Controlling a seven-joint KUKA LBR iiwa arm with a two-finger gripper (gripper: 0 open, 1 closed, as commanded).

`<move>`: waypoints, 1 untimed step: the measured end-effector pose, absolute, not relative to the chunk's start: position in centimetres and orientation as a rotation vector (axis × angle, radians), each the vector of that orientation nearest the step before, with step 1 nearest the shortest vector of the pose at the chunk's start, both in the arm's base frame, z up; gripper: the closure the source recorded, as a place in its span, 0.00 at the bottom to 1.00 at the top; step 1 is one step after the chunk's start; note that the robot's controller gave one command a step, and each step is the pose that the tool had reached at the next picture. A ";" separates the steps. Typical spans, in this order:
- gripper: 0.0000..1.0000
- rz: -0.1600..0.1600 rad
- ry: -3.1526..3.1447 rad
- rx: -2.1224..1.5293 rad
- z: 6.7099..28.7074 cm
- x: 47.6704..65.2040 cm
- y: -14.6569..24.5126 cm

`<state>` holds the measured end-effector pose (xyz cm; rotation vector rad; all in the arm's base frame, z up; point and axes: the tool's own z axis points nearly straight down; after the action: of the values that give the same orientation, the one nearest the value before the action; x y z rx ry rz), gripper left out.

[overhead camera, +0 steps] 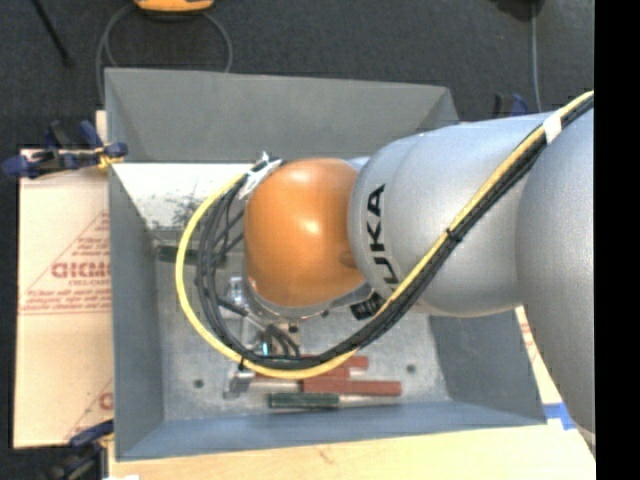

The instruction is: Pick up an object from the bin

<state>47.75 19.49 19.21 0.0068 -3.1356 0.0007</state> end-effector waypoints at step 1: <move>0.00 -0.002 -3.143 0.000 19.6 48.0 19.4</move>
Offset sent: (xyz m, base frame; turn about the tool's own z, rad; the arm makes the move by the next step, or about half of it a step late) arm 0.0208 -0.0668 -0.1221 -0.1177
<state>47.96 19.40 19.62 0.0003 -3.1430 -0.0021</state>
